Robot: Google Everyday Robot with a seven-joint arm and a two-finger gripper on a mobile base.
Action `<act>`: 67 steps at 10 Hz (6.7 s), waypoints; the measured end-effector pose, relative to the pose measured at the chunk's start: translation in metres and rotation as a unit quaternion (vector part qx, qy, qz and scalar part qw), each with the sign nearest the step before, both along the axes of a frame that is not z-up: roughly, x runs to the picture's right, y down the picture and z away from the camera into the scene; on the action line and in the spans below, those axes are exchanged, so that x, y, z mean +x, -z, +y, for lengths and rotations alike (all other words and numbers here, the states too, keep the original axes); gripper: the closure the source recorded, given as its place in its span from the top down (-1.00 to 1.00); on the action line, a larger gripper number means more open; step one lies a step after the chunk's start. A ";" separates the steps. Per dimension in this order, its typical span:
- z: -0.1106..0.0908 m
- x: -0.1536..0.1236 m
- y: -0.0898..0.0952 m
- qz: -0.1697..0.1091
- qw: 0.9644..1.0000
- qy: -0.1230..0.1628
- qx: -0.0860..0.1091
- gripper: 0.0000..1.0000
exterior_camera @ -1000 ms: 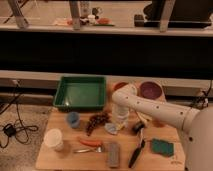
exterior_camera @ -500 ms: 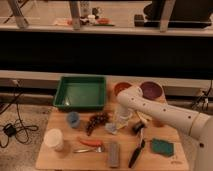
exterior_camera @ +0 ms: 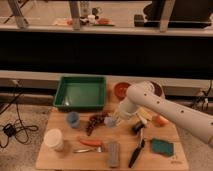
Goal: Place towel in purple bowl
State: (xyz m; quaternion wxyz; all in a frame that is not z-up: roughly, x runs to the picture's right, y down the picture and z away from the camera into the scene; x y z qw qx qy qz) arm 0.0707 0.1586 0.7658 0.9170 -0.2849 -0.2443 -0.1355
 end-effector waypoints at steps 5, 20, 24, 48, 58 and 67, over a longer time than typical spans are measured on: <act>-0.018 0.010 0.015 -0.010 0.999 -0.028 0.017 -0.87; -0.098 0.055 -0.042 0.017 0.993 -0.099 0.054 -0.87; -0.108 0.074 -0.062 0.039 0.988 -0.135 0.058 -0.87; -0.193 0.229 -0.172 0.211 0.923 -0.304 0.108 -0.87; -0.191 0.235 -0.171 0.225 0.915 -0.315 0.110 0.29; -0.190 0.236 -0.171 0.225 0.915 -0.316 0.110 0.60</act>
